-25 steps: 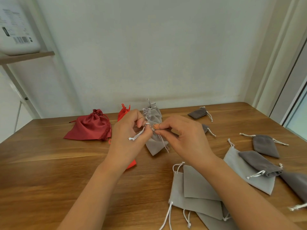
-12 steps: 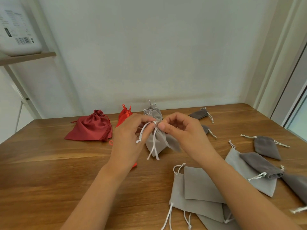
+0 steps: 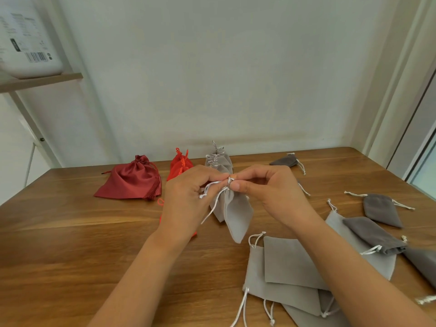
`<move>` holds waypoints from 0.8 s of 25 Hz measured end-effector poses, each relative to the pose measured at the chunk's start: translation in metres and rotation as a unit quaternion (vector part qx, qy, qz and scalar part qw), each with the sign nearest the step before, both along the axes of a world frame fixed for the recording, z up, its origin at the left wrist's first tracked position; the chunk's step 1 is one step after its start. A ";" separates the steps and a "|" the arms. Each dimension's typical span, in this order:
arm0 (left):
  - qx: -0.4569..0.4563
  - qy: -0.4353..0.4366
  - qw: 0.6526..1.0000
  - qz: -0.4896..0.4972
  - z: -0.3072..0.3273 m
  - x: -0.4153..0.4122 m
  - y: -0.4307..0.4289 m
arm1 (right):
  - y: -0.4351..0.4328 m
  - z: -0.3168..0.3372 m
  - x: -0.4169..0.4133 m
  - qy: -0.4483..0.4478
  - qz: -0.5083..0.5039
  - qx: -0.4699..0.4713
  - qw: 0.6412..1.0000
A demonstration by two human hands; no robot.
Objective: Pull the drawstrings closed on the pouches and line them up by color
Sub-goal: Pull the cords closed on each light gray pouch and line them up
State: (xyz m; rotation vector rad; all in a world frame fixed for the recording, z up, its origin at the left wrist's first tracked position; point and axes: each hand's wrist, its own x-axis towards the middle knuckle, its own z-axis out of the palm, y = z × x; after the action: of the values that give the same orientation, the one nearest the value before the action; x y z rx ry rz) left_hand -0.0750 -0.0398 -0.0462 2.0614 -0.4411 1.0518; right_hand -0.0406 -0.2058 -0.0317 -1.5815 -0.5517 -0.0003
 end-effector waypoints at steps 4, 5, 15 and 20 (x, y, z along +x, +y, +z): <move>-0.004 0.116 0.993 0.005 0.005 0.000 -0.001 | -0.010 0.000 0.010 -0.065 -0.130 -0.144 0.979; -0.007 0.151 0.989 -0.004 0.004 0.000 -0.004 | -0.010 -0.001 0.012 -0.098 -0.161 -0.197 0.962; -0.111 0.278 0.947 -0.113 0.011 -0.008 -0.013 | -0.002 -0.007 0.013 0.080 -0.111 -0.079 0.987; -0.164 0.288 0.930 -0.159 0.016 -0.010 -0.012 | -0.005 -0.013 0.013 -0.245 -0.189 -0.177 0.934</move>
State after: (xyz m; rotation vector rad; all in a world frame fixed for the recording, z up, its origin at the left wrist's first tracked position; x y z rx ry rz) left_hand -0.0854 -0.0517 -0.0302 1.8053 -0.2572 0.2732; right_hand -0.0280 -0.2110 -0.0442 -2.0366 -0.6456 -0.6348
